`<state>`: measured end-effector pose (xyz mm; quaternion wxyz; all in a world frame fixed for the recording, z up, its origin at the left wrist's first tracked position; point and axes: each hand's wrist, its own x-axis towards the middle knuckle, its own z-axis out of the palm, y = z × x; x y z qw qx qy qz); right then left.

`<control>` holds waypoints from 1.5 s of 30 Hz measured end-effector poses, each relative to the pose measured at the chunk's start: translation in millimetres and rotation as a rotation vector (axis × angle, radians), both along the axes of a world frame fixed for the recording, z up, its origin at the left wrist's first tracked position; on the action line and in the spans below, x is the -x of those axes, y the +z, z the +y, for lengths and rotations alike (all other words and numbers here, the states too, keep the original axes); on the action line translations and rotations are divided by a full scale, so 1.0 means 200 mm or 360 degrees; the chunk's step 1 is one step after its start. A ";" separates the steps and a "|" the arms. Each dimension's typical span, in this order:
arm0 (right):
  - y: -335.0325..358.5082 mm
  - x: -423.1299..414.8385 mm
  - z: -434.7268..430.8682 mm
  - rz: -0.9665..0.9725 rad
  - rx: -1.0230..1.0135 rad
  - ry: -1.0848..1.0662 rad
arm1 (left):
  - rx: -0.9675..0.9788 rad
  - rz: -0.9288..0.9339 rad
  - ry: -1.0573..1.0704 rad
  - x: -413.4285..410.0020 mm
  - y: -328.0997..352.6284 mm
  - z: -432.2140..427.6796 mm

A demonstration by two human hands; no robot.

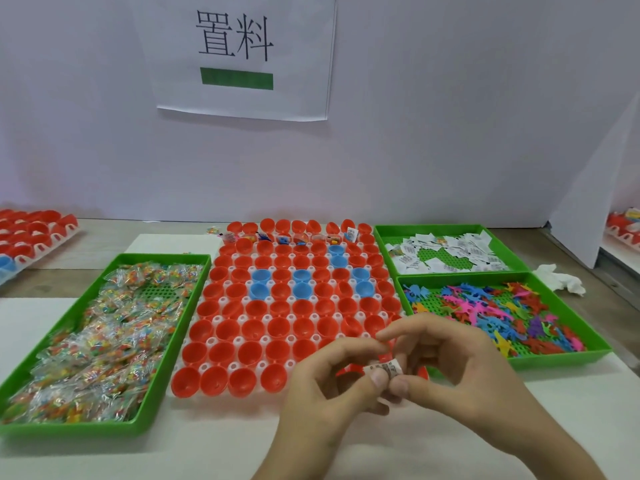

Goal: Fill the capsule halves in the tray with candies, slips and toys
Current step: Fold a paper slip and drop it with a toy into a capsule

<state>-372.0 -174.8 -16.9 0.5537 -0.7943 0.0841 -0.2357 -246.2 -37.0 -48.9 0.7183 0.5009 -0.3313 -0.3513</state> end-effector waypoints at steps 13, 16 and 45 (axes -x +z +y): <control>-0.03 0.01 -0.03 -0.0015 -0.0236 0.0009 | -0.0077 0.0158 -0.0092 0.03 -0.01 -0.01; -0.06 0.01 -0.06 -0.0100 -0.0314 -0.0097 | -0.0076 0.0182 -0.0058 0.03 -0.02 -0.01; -0.21 0.18 -0.45 0.0475 0.0597 -0.1512 | -0.0195 0.0010 -0.0016 0.09 0.01 0.01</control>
